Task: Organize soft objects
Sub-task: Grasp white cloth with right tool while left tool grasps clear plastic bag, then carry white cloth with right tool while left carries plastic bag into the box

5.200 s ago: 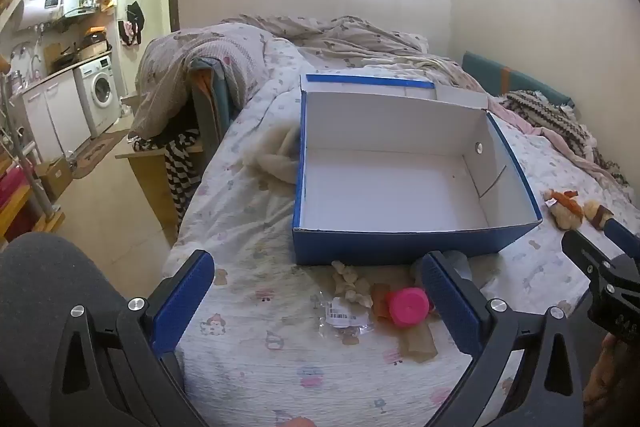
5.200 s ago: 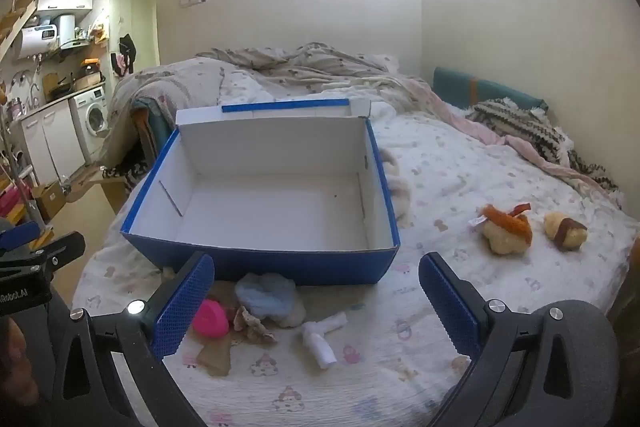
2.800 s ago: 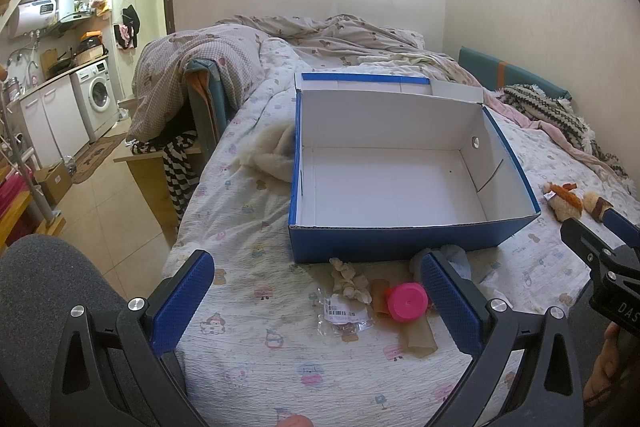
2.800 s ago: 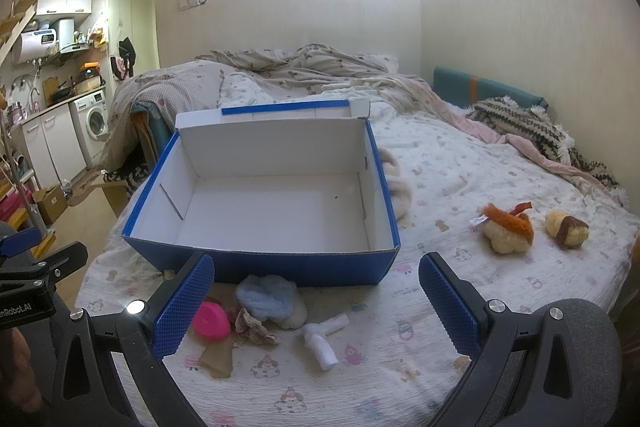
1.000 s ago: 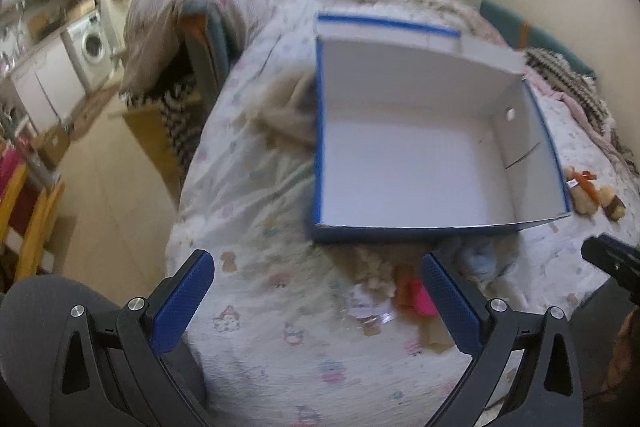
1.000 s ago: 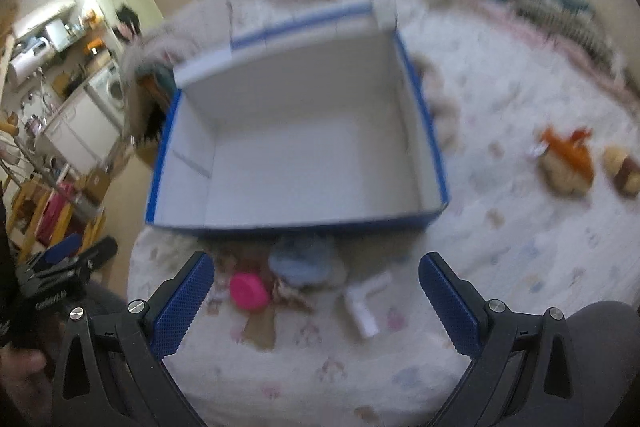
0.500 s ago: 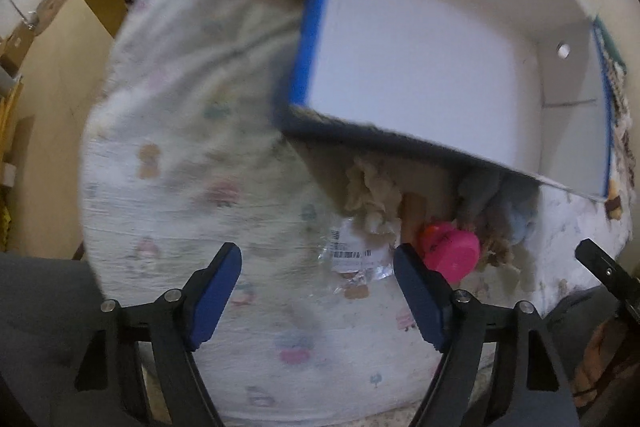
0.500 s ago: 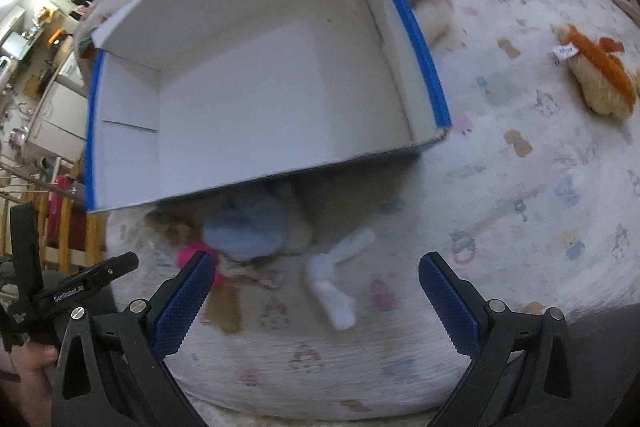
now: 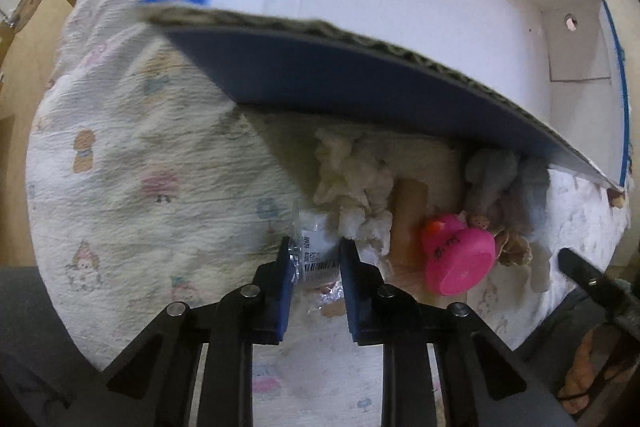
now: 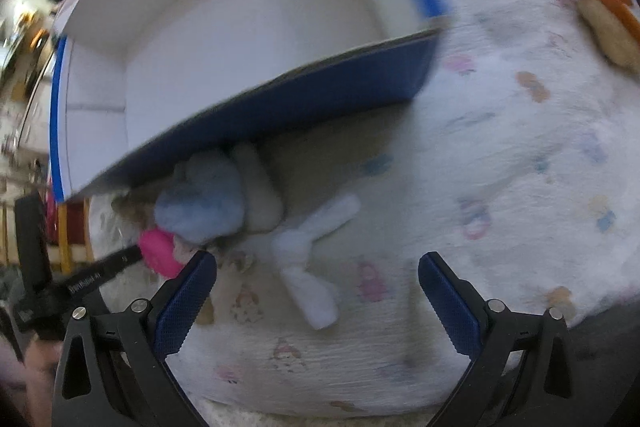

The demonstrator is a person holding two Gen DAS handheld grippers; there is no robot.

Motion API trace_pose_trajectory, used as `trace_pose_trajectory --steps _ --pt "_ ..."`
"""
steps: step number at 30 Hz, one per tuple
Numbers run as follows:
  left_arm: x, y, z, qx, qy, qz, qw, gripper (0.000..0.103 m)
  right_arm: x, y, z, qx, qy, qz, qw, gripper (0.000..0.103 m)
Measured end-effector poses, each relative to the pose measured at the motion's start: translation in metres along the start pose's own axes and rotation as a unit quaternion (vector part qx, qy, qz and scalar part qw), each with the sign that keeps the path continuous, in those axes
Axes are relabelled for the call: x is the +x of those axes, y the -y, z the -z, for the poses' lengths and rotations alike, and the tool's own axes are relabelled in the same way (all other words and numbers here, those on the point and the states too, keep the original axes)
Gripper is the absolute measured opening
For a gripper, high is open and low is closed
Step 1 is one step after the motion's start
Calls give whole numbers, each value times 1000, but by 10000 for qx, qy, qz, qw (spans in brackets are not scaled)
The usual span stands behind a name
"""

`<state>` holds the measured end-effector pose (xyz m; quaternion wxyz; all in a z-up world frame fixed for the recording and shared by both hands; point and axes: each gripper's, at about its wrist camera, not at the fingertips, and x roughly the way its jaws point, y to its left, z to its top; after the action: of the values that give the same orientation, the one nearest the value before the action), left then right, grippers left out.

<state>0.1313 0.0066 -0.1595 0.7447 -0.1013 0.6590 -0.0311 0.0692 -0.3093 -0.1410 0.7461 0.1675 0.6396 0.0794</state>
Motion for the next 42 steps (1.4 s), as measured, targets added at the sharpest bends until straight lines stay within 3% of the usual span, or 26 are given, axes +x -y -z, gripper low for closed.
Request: trace_pose_trajectory --steps 2,7,9,10,11,15,19,27,33,42 --pt "-4 -3 7 25 97 -66 9999 17 9 -12 1 -290 -72 100 9995 90" --pt "-14 -13 25 9 346 -398 9986 15 31 -27 6 -606 -224 418 9970 80" --pt "-23 -13 30 -4 407 -450 9982 15 30 -31 6 -680 -113 560 9961 52" --pt "-24 -14 33 -29 416 -440 9982 14 29 -31 6 -721 -100 577 9957 27" --pt "-26 -16 36 -51 447 -448 9980 14 28 -31 7 -713 -119 561 9958 23" --pt "-38 -24 52 -129 601 -501 9969 14 13 -30 11 -688 150 524 9961 23" --pt "-38 -22 64 -147 766 -790 9938 14 -7 -35 17 -748 547 384 9950 22" --pt "-59 -25 77 -242 1014 -810 9912 13 -46 -43 28 -1007 1129 44 9885 22" --pt "-96 -2 88 -51 1615 -910 9827 12 -84 -51 32 -1176 1663 -243 9787 22" --pt "-153 18 64 223 2535 -820 9636 12 -116 -63 14 -1581 2227 -528 9605 22"
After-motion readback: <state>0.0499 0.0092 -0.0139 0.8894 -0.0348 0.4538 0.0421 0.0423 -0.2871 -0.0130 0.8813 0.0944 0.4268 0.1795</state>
